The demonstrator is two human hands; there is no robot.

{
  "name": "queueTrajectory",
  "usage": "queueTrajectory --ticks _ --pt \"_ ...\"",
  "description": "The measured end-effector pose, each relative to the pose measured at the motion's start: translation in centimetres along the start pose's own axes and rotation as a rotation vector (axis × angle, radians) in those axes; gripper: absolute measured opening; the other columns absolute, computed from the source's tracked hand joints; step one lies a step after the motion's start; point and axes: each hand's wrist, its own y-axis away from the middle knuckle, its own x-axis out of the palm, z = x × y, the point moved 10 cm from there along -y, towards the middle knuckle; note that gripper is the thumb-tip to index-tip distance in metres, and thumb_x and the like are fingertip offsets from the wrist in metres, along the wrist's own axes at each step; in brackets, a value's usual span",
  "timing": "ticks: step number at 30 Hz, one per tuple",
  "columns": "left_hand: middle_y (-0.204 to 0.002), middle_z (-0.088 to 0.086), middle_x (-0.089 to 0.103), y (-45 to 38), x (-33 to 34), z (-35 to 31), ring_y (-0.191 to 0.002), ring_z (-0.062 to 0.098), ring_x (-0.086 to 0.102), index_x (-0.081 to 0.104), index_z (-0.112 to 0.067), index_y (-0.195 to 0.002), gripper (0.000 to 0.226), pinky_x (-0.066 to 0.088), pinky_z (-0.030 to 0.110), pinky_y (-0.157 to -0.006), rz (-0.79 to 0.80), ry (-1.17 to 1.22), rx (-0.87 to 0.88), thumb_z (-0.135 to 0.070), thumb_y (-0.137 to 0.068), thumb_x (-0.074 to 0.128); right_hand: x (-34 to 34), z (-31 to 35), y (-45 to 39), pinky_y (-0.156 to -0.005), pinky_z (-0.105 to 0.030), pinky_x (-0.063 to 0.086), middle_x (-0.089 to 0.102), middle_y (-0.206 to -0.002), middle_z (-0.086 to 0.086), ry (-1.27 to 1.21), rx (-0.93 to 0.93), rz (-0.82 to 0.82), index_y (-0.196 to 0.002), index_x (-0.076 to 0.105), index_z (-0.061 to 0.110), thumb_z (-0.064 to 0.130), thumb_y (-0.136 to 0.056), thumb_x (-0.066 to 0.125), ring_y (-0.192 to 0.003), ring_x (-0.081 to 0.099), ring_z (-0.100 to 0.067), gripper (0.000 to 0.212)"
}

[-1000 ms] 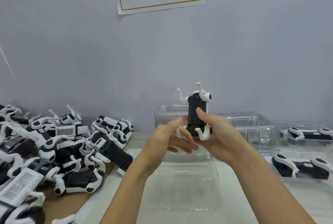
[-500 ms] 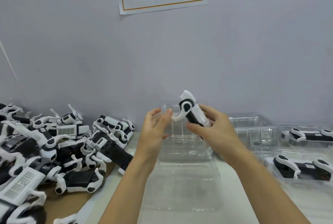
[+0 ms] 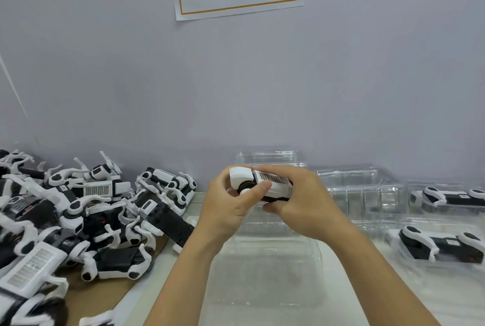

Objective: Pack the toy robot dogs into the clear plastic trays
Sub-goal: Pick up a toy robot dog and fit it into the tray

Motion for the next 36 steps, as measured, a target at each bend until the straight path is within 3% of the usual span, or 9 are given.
queueTrajectory --ticks 2,5,10,19,23,27,32,34,36 --pt "-0.078 -0.002 0.071 0.0 -0.2 -0.1 -0.071 0.011 0.069 0.071 -0.016 -0.096 0.03 0.054 0.022 -0.063 -0.036 0.007 0.012 -0.03 -0.075 0.087 0.0 -0.1 0.0 -0.076 -0.002 0.046 0.066 -0.102 0.035 0.003 -0.012 -0.017 -0.096 0.061 0.069 -0.009 -0.071 0.077 -0.101 0.059 0.013 0.084" --pt "-0.083 0.003 0.074 0.2 -0.9 0.5 -0.078 0.019 0.072 0.074 -0.021 -0.088 0.044 0.06 0.038 -0.07 -0.126 0.055 -0.073 -0.058 -0.065 0.08 0.0 0.0 -0.2 -0.09 -0.01 0.045 0.061 -0.113 0.025 0.074 -0.029 -0.057 -0.117 0.061 0.048 0.009 -0.075 0.084 -0.11 0.056 0.005 0.062" --pt "-0.086 0.014 0.076 0.7 -1.8 2.4 -0.075 0.029 0.075 0.072 -0.011 -0.104 0.071 0.056 0.031 -0.054 -0.202 0.231 -0.309 -0.07 -0.065 0.063 -1.8 1.0 -0.2 -0.084 -0.006 0.043 0.063 -0.105 0.018 0.026 -0.08 -0.224 -0.11 0.068 0.032 0.017 -0.07 0.089 -0.1 0.059 0.002 0.047" --pt "-0.097 0.013 0.077 0.6 -1.3 2.6 -0.079 0.033 0.075 0.071 -0.017 -0.111 0.078 0.056 0.033 -0.056 -0.159 0.212 -0.328 -0.078 -0.065 0.056 -2.2 0.1 -0.2 -0.079 -0.009 0.047 0.068 -0.092 0.022 -0.001 -0.011 -0.24 -0.102 0.074 0.027 0.014 -0.074 0.086 -0.091 0.063 0.003 0.033" --pt "-0.091 0.01 0.074 0.4 -1.0 2.1 -0.081 0.029 0.071 0.073 -0.018 -0.102 0.052 0.06 0.038 -0.06 -0.124 0.295 -0.309 -0.064 -0.091 0.049 -2.2 -1.7 -0.3 -0.071 -0.011 0.046 0.069 -0.086 0.015 -0.036 0.091 -0.208 -0.1 0.073 0.024 0.012 -0.082 0.079 -0.082 0.063 -0.003 0.023" --pt "-0.091 0.011 0.072 -0.3 -1.3 1.7 -0.077 0.02 0.068 0.077 -0.018 -0.087 0.037 0.059 0.049 -0.084 -0.146 0.264 -0.229 -0.039 -0.102 0.051 -1.0 -3.6 -0.2 -0.072 -0.022 0.049 0.069 -0.084 0.01 0.055 0.202 -0.026 -0.103 0.072 0.025 0.015 -0.093 0.066 -0.078 0.062 -0.009 0.015" --pt "-0.096 0.023 0.073 -0.3 -1.4 1.5 -0.082 0.031 0.07 0.076 -0.01 -0.091 0.04 0.059 0.056 -0.082 -0.173 0.197 -0.198 -0.04 -0.102 0.052 -0.1 -3.3 0.2 -0.085 -0.016 0.047 0.07 -0.1 0.019 0.09 0.16 0.089 -0.111 0.07 0.034 0.027 -0.088 0.073 -0.097 0.062 0.002 0.024" --pt "-0.097 0.022 0.074 -0.4 -1.4 1.7 -0.083 0.032 0.071 0.077 -0.011 -0.091 0.04 0.06 0.056 -0.082 -0.159 0.168 -0.199 -0.041 -0.101 0.053 0.2 -2.9 0.2 -0.086 -0.02 0.049 0.071 -0.098 0.017 0.133 0.132 0.083 -0.108 0.071 0.032 0.027 -0.086 0.076 -0.096 0.063 0.0 0.024" --pt "-0.096 0.019 0.074 -0.4 -1.5 1.7 -0.083 0.029 0.072 0.078 -0.012 -0.09 0.039 0.062 0.048 -0.077 -0.124 0.143 -0.193 -0.042 -0.1 0.055 0.2 -2.9 0.1 -0.084 -0.028 0.052 0.072 -0.094 0.013 0.146 0.14 0.046 -0.103 0.072 0.03 0.023 -0.087 0.074 -0.092 0.064 -0.006 0.018"
